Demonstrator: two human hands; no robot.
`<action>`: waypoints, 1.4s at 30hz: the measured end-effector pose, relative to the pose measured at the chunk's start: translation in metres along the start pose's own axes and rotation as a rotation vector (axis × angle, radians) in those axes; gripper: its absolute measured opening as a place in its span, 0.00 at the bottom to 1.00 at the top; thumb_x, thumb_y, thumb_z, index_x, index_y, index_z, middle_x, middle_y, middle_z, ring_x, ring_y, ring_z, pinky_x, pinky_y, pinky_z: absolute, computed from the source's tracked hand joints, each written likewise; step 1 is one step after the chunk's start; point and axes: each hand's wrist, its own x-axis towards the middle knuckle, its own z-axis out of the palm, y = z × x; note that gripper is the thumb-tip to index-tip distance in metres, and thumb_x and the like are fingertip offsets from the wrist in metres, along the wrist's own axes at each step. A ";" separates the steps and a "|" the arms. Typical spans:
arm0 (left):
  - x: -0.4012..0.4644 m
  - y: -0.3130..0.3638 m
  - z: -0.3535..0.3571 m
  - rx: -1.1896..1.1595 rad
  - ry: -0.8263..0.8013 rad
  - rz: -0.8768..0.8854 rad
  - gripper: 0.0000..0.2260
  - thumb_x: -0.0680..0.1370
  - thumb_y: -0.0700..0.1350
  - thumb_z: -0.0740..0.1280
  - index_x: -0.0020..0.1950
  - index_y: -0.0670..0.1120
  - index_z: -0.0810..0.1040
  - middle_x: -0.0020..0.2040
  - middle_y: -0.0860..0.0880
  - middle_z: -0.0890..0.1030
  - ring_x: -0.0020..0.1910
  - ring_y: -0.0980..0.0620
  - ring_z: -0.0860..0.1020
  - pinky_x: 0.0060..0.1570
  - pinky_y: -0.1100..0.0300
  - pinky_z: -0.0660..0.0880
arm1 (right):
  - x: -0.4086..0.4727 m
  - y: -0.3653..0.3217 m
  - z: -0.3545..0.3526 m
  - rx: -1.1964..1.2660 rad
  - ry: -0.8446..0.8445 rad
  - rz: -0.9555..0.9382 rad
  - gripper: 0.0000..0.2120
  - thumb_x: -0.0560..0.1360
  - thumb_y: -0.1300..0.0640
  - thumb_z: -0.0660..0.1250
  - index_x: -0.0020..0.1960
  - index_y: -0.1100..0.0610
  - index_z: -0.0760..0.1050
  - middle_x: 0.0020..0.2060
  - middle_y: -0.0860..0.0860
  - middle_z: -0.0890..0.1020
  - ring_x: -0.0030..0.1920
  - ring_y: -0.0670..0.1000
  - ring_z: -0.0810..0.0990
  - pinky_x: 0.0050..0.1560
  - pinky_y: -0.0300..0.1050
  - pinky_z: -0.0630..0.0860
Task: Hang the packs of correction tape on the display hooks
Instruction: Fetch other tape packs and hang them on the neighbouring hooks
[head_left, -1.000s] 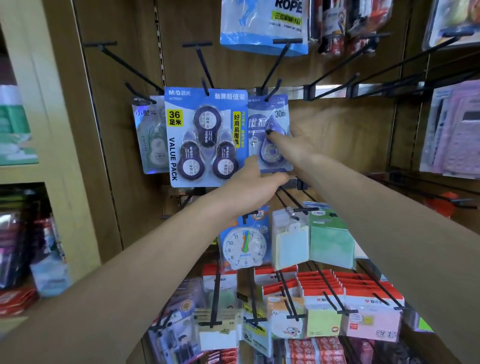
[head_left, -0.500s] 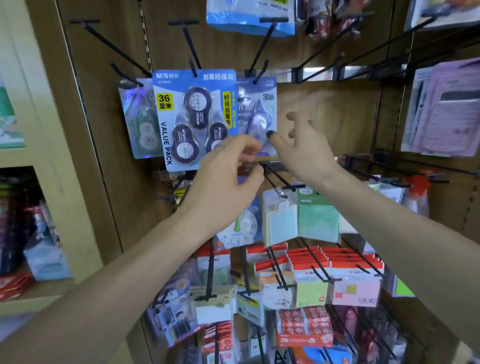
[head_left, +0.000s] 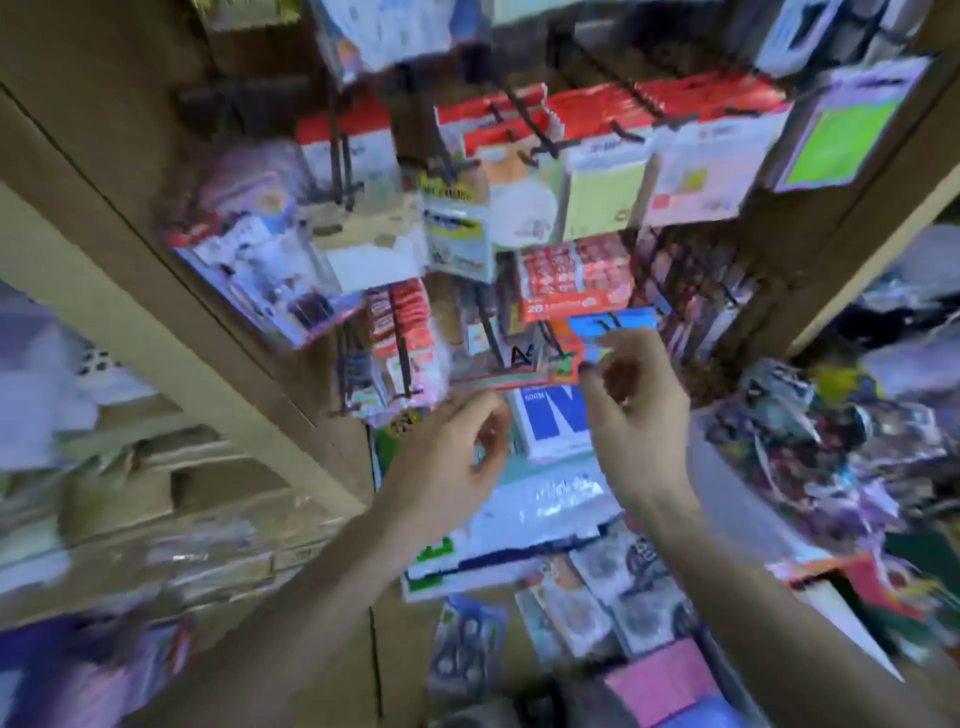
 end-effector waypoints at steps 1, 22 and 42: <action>-0.014 -0.018 0.018 -0.012 -0.061 -0.071 0.03 0.77 0.41 0.64 0.49 0.45 0.76 0.43 0.53 0.77 0.42 0.52 0.77 0.44 0.52 0.76 | -0.018 0.029 0.007 -0.039 -0.011 0.101 0.08 0.77 0.66 0.69 0.53 0.55 0.75 0.33 0.44 0.75 0.34 0.39 0.73 0.40 0.43 0.68; -0.220 -0.281 0.290 -0.072 -0.606 -1.130 0.35 0.73 0.48 0.79 0.72 0.41 0.64 0.68 0.40 0.68 0.66 0.42 0.73 0.58 0.55 0.72 | -0.292 0.395 0.109 -0.331 -0.587 1.321 0.34 0.76 0.51 0.75 0.77 0.55 0.64 0.59 0.57 0.81 0.53 0.55 0.79 0.42 0.44 0.73; -0.268 -0.368 0.389 -0.023 -0.470 -1.321 0.57 0.46 0.77 0.78 0.65 0.43 0.77 0.62 0.43 0.81 0.63 0.41 0.79 0.61 0.45 0.79 | -0.313 0.468 0.175 0.114 -0.428 1.580 0.25 0.73 0.51 0.75 0.65 0.54 0.70 0.55 0.55 0.79 0.40 0.46 0.78 0.33 0.37 0.70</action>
